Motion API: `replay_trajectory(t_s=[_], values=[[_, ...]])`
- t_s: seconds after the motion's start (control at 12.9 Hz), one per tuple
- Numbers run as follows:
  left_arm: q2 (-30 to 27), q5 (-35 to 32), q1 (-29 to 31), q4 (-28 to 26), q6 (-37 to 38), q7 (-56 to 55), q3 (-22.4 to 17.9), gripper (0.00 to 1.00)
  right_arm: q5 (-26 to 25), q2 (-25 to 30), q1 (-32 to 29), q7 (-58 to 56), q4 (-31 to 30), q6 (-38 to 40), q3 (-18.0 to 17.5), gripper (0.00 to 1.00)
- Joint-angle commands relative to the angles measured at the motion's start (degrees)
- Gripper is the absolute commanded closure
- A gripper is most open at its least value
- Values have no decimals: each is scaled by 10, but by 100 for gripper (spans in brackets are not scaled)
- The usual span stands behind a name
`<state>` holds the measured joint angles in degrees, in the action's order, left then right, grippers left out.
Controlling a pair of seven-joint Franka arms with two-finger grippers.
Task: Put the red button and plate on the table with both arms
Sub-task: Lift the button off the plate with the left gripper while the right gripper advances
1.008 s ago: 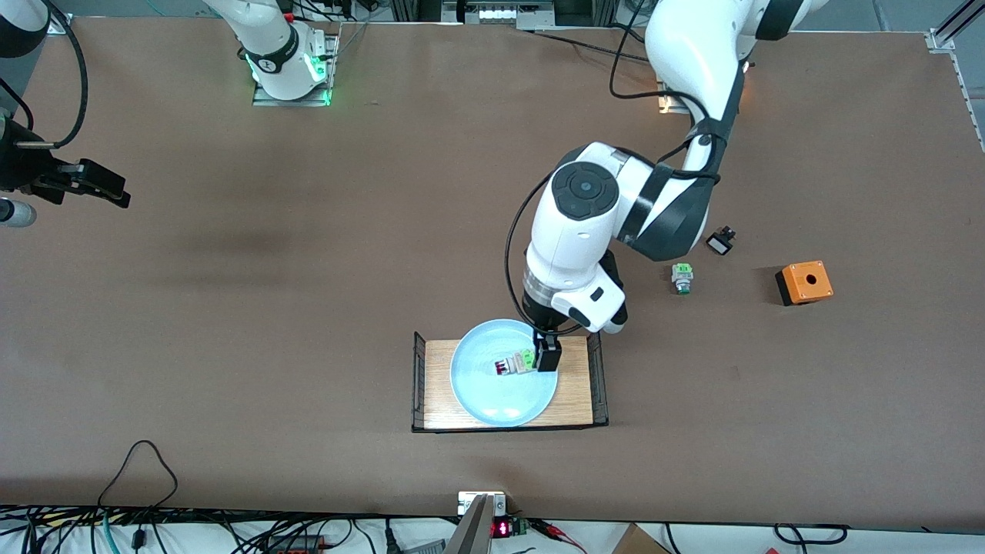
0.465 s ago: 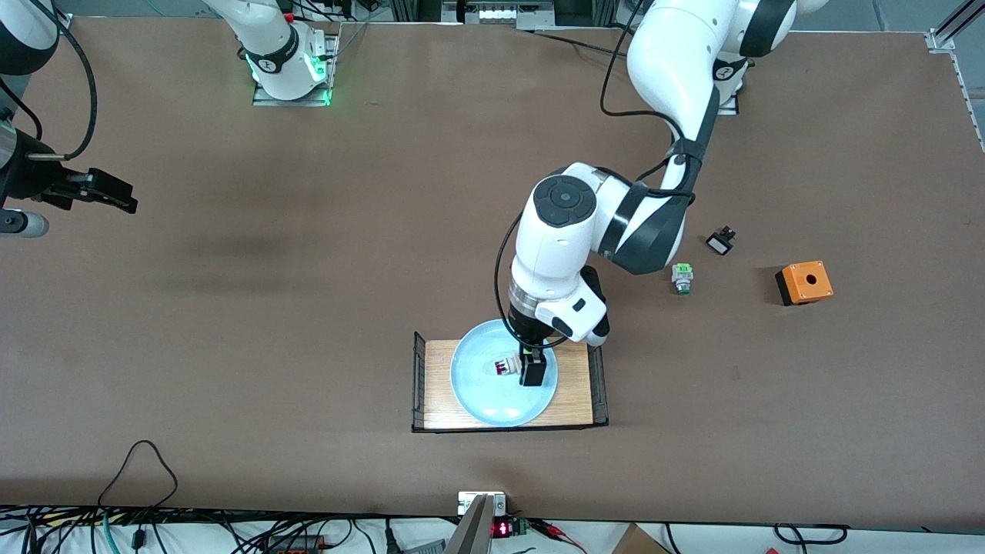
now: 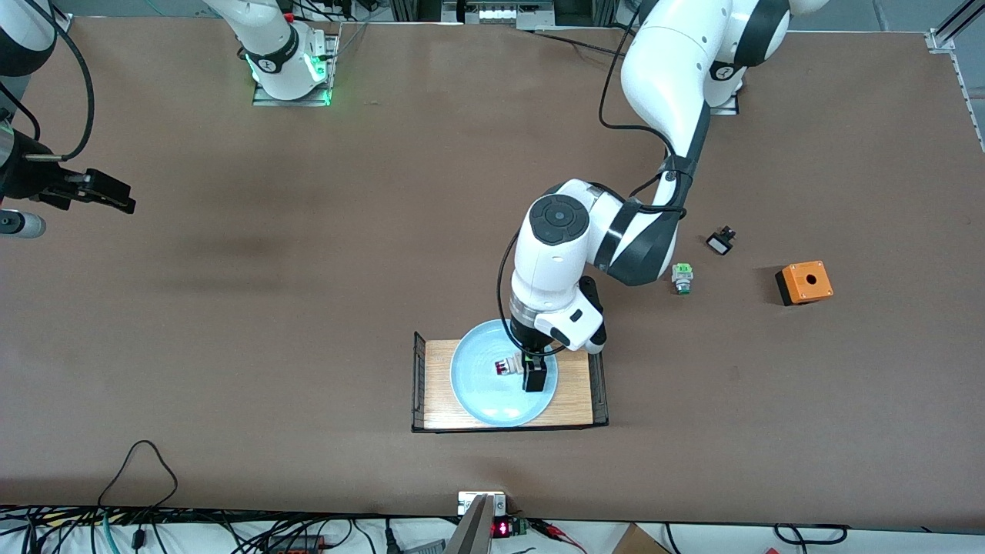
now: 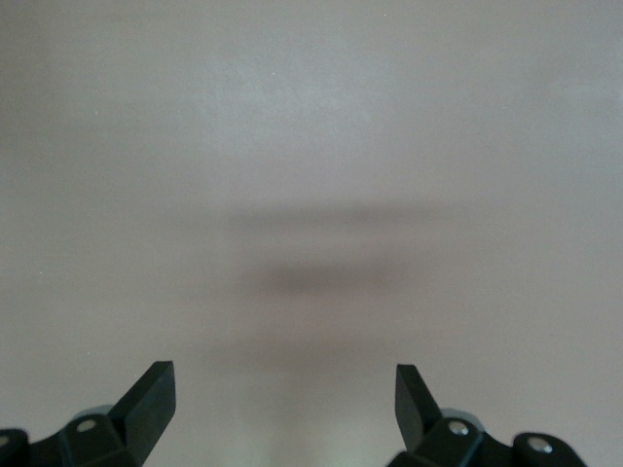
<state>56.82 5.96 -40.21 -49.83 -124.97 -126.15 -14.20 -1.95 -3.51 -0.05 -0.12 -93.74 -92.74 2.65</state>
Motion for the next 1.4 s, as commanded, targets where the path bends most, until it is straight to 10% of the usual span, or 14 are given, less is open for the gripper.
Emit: replay_trajectory(t_s=[0.0,0.54,1.32], values=[[21,0,-12,22,-7,-18,-21,5,11,-1,-3,0,5,5,-2,0],[18,0,-19,23,-7,-16,-34,84,20,-2,-2,-1,2,5,-2,0],[-98,1,-2,17,30,55,-59,88,52,-5,18,6,6,30,-4,0]])
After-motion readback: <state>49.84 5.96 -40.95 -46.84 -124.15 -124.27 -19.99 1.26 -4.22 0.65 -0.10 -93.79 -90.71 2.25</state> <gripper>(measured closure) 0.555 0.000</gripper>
